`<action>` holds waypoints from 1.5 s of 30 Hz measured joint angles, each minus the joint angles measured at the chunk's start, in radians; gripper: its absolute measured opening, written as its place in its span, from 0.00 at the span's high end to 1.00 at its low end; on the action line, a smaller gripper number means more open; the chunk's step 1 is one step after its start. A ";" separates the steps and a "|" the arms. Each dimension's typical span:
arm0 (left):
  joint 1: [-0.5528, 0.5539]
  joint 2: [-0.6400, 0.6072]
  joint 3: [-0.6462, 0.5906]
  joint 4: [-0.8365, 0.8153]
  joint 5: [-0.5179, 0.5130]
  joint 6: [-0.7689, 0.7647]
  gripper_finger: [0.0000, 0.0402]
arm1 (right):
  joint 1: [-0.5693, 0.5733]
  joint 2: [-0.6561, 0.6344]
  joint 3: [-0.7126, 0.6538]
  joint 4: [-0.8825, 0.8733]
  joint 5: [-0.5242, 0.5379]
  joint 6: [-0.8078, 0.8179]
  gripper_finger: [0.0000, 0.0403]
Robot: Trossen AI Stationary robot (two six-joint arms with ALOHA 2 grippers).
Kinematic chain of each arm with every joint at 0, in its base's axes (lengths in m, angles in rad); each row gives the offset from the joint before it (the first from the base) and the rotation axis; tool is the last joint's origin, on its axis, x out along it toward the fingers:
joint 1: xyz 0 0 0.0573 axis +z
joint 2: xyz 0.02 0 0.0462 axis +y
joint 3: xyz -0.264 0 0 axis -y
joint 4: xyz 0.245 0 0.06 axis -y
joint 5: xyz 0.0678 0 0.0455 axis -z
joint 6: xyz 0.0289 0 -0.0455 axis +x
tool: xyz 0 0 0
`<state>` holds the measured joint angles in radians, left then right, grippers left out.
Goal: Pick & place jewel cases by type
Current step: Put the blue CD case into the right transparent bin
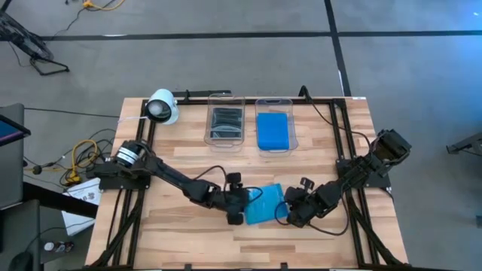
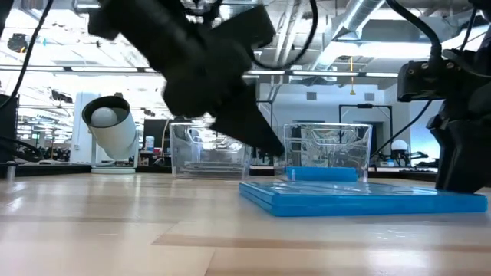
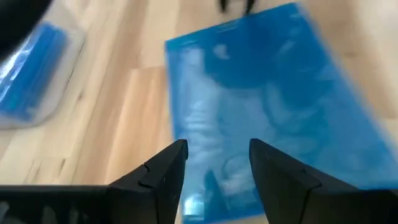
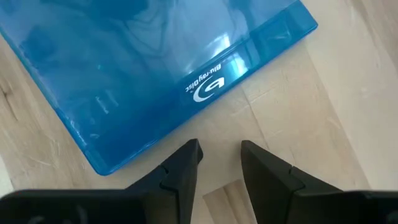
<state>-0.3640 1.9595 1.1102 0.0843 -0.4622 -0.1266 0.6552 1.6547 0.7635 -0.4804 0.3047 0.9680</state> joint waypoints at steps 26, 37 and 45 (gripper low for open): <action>-0.005 0.050 0.007 -0.187 0.190 -0.261 0.57 | -0.028 0.002 -0.002 0.110 -0.023 0.083 0.71; -0.007 0.049 -0.042 -0.148 0.169 -0.256 0.57 | 0.018 -0.101 -0.005 -0.011 -0.039 0.293 0.65; -0.007 0.052 -0.063 -0.048 0.154 -0.202 0.57 | 0.027 -0.212 -0.147 0.183 0.063 0.499 0.48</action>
<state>-0.3714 2.0111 1.0470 0.0361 -0.3080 -0.3285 0.6827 1.4427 0.6167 -0.2979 0.3674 1.4674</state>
